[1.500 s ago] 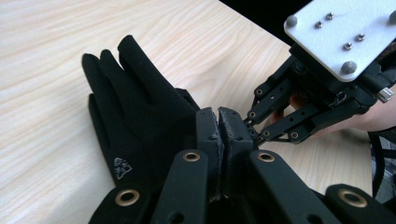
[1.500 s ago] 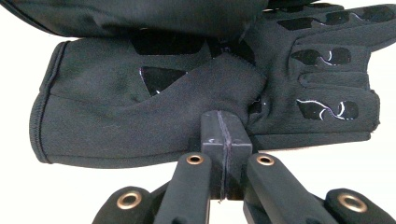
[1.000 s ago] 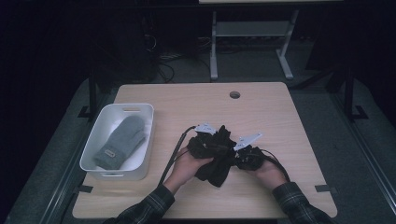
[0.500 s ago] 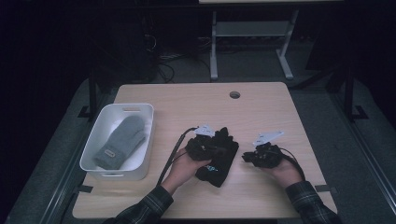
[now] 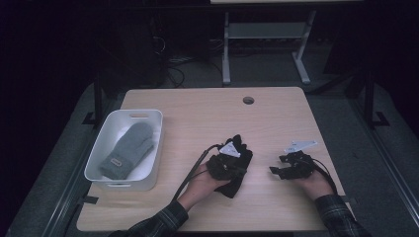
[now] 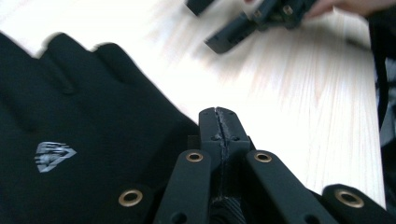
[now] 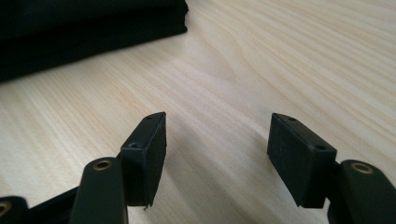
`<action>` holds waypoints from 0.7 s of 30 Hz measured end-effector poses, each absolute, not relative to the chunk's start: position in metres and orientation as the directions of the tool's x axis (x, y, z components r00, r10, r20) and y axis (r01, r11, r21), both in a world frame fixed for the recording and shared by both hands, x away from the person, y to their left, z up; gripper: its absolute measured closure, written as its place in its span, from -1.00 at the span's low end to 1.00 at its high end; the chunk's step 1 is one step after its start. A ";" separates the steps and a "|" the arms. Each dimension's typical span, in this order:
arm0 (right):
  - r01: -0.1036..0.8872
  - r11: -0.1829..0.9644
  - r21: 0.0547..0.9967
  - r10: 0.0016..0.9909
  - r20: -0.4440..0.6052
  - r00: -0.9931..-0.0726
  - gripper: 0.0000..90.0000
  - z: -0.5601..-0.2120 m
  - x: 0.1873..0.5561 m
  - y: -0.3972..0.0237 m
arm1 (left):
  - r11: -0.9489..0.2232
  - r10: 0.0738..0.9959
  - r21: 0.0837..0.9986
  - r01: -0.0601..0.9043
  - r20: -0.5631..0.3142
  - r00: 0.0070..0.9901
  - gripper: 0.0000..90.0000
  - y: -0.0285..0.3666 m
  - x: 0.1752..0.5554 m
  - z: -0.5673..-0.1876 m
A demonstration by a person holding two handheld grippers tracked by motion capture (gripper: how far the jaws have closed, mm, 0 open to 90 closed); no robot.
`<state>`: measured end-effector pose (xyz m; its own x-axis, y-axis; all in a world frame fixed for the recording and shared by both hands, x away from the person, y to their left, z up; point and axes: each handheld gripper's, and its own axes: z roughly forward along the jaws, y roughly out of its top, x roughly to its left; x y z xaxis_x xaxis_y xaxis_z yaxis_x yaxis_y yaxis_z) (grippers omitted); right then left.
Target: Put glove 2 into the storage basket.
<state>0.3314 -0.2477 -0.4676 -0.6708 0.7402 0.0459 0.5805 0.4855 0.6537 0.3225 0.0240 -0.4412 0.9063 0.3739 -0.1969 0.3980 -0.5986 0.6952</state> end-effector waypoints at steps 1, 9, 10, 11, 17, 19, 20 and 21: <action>0.578 0.492 0.651 0.739 0.040 -0.673 -0.19 -0.469 0.331 -0.247 | -0.613 0.370 0.685 0.394 -0.192 0.909 0.98 0.022 0.322 -0.443; 0.576 0.478 0.663 0.752 0.029 -0.658 -0.41 -0.472 0.334 -0.249 | -0.672 0.375 0.627 0.394 -0.171 0.911 0.98 0.029 0.315 -0.450; 0.579 0.472 0.664 0.755 0.033 -0.654 -0.43 -0.472 0.334 -0.249 | -0.680 0.373 0.621 0.389 -0.163 0.913 0.98 0.033 0.315 -0.449; 0.575 0.473 0.667 0.754 0.031 -0.656 -0.46 -0.473 0.335 -0.250 | -0.679 0.381 0.618 0.397 -0.165 0.910 0.98 0.036 0.314 -0.449; 0.578 0.457 0.676 0.768 0.029 -0.640 -0.59 -0.475 0.336 -0.251 | -0.696 0.405 0.591 0.408 -0.146 0.902 0.98 0.059 0.315 -0.444; 0.575 0.457 0.679 0.766 0.028 -0.642 -0.60 -0.476 0.337 -0.252 | -0.699 0.414 0.584 0.413 -0.141 0.899 0.98 0.067 0.315 -0.443; 0.574 0.455 0.681 0.766 0.028 -0.642 -0.61 -0.476 0.337 -0.252 | -0.702 0.417 0.580 0.414 -0.137 0.899 0.98 0.070 0.315 -0.443; 0.576 0.451 0.681 0.768 0.032 -0.639 -0.62 -0.476 0.337 -0.252 | -0.704 0.418 0.577 0.415 -0.136 0.898 0.98 0.074 0.315 -0.442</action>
<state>0.3365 -0.2517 -0.4763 -0.6392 0.7684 0.0317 0.5764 0.4513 0.6813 0.3146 0.0738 -0.4425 0.8981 0.4184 -0.1356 0.4150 -0.7038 0.5765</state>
